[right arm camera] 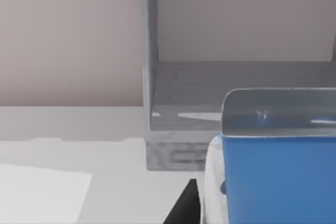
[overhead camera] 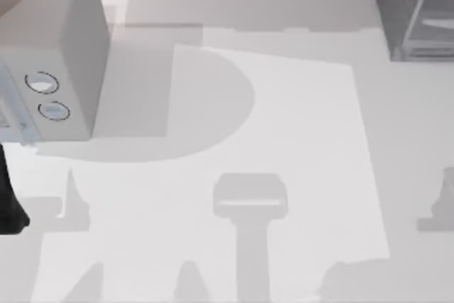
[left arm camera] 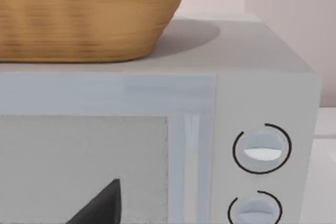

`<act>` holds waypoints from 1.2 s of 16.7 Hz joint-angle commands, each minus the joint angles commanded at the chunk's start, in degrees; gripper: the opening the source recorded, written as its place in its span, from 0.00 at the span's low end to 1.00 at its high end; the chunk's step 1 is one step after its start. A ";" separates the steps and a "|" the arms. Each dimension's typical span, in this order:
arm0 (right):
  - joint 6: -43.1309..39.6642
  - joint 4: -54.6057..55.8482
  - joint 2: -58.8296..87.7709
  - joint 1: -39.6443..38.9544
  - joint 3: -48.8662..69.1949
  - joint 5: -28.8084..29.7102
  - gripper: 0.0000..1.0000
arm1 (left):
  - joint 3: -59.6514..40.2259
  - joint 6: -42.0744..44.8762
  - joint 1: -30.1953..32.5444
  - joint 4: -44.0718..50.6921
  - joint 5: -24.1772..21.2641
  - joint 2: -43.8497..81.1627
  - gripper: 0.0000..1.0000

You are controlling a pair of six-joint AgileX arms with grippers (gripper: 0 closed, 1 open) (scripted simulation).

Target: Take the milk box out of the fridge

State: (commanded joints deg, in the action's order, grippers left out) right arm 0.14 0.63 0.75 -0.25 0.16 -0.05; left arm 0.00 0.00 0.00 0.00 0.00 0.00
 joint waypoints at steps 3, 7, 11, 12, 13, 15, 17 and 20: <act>0.21 5.02 4.66 -3.69 0.50 0.36 0.00 | 0.00 0.00 0.00 0.00 0.00 0.00 1.00; 0.64 19.49 17.22 -12.82 2.15 1.36 0.00 | 0.00 0.00 0.00 0.00 0.00 0.00 1.00; 1.16 38.01 34.77 -24.08 4.74 2.86 0.00 | 0.00 0.00 0.00 0.00 0.00 0.00 1.00; 1.31 42.58 39.73 -26.90 5.52 3.29 0.00 | 0.00 0.00 0.00 0.00 0.00 0.00 1.00; 1.47 47.06 44.91 -29.61 6.37 3.74 0.00 | 0.00 0.00 0.00 0.00 0.00 0.00 1.00; 1.81 55.79 55.54 -34.76 8.19 4.67 0.00 | 0.00 0.00 0.00 0.00 0.00 0.00 1.00; 2.16 64.04 66.15 -39.49 10.13 5.62 0.00 | 0.00 0.00 0.00 0.00 0.00 0.00 1.00; 2.54 74.97 81.15 -45.50 13.25 6.98 0.00 | 0.00 0.00 0.00 0.00 0.00 0.00 1.00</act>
State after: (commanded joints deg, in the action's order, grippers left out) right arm 2.67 75.60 81.90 -45.75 13.41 6.94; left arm 0.00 0.00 0.00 0.00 0.00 0.00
